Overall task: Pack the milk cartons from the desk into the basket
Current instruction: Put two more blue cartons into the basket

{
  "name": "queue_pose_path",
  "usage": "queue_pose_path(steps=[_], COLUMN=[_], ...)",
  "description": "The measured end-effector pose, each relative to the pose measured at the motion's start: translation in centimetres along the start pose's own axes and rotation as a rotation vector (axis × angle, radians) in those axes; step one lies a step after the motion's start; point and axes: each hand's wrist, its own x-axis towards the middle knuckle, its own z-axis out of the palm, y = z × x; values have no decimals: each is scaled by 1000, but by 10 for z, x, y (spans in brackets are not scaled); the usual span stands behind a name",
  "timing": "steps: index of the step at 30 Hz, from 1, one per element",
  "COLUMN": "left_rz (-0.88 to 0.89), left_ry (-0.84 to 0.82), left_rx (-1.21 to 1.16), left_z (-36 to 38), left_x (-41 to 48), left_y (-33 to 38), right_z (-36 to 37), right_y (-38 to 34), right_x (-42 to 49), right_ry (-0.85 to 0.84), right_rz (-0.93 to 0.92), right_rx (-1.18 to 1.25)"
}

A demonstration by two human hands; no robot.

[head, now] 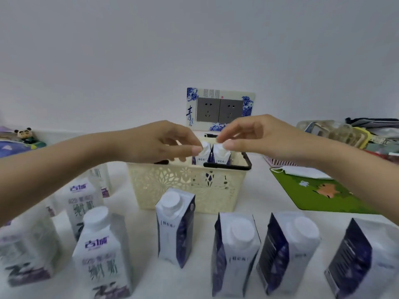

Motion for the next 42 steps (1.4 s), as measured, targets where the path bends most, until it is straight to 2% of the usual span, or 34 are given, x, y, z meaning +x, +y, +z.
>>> queue_pose_path(steps=[2,5,9,14,18,27,31,35,39,42], left_rz=[19,-60,-165,-217,-234,-148,-58,58,66,58], left_ry=[-82,-214,-201,-182,-172,-109,14,168,311,348], left_rx=[-9,44,120,185,151,-49,-164,-194,-230,-232], left_z=[4,11,24,35,42,40,14,-18,-46,-56], left_x=[-25,-51,-62,-61,-54,-46,-40,-25,4,29], left_y=[8,9,8,6,7,0,9,23,26,18], right_z=[11,26,40,48,50,48,24,-15,-46,-60], right_y=[-11,-16,-13,-17,-18,-5,-8,-23,-30,-26], right_x=[-25,-50,-66,-71,-69,-61,-53,-33,-2,24], right_ry=[-131,-285,-391,-408,-359,-243,-126,66,228,269], right_rz=[-11,36,84,77,84,87,36,-52,-91,-81], right_rx=[41,41,17,-115,-135,-4,102,143,115,78])
